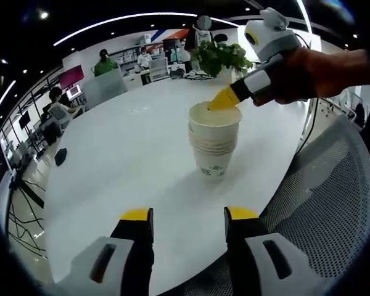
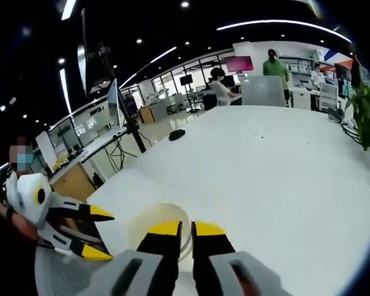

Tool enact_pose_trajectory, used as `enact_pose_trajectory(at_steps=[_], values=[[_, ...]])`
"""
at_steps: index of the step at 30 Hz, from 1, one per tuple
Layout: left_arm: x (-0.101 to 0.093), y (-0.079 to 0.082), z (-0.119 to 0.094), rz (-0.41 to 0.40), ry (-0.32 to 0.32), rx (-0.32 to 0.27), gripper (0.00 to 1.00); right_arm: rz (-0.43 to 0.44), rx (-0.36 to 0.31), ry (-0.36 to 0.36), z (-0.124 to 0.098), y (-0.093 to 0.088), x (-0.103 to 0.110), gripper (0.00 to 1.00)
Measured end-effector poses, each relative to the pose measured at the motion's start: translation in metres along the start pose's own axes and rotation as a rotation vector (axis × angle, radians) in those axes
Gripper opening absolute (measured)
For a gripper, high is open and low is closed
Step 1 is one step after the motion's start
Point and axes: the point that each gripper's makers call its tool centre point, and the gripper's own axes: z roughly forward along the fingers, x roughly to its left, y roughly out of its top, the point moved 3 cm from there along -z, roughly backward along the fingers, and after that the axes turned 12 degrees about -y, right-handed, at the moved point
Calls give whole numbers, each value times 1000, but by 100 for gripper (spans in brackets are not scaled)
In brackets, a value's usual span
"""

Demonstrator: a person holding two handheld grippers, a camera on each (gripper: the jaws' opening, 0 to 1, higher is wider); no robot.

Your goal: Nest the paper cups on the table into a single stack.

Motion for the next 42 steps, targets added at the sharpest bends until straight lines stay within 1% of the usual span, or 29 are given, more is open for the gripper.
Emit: enact_pose_trajectory(at_steps=[3,6,13,16,19,21,24,25,27,28,30,31,32,33,35,36,38,40,41,42], values=[[0,-1,1,6,-2,6,45,-4,3,-4,0,-1,0,4],[-2,-1,2,10,-7,11,45,-2,2,-5,-4,0,5,4],[-2,-1,2,8,-11,13,45,7,-2,-4,-11,1,7,7],[-4,-1,2,13,-23,17,45,4,-5,-4,-12,0,1,8],[-6,0,2,15,-34,12,46,0,-14,-5,-19,0,0,11],[-8,2,2,1,-55,2,47,-3,-21,-6,-23,-1,-3,14],[-12,4,3,-25,-96,-6,47,-22,-26,1,-29,-4,-6,23],[-14,5,4,-37,-118,-15,48,-36,-26,3,-30,-5,-7,27],[-13,6,6,-34,-132,-12,49,-83,-18,9,-31,-11,-12,32],[-13,7,8,-32,-137,-10,50,-91,-15,9,-31,-12,-12,36],[-12,11,11,-29,-148,-9,50,-152,12,12,-31,-21,-15,42],[-11,12,13,-27,-155,-10,51,-182,20,10,-30,-24,-16,47],[-10,16,16,-20,-168,-8,52,-193,10,15,-30,-24,-15,51],[-9,19,20,-4,-177,-1,53,-201,15,24,-29,-26,-14,54],[-7,26,24,25,-189,4,54,-230,23,29,-27,-27,-13,57],[-6,31,28,42,-202,8,54,-277,40,33,-25,-29,-14,58],[-6,37,34,59,-227,13,55,-329,43,21,-24,-28,-14,57],[-5,42,42,87,-247,21,55,-307,31,39,-23,-24,-9,57],[-6,46,46,93,-260,19,55,-248,1,58,-22,-18,-5,57],[-7,48,49,95,-271,20,56,-210,-13,64,-21,-15,-5,56]])
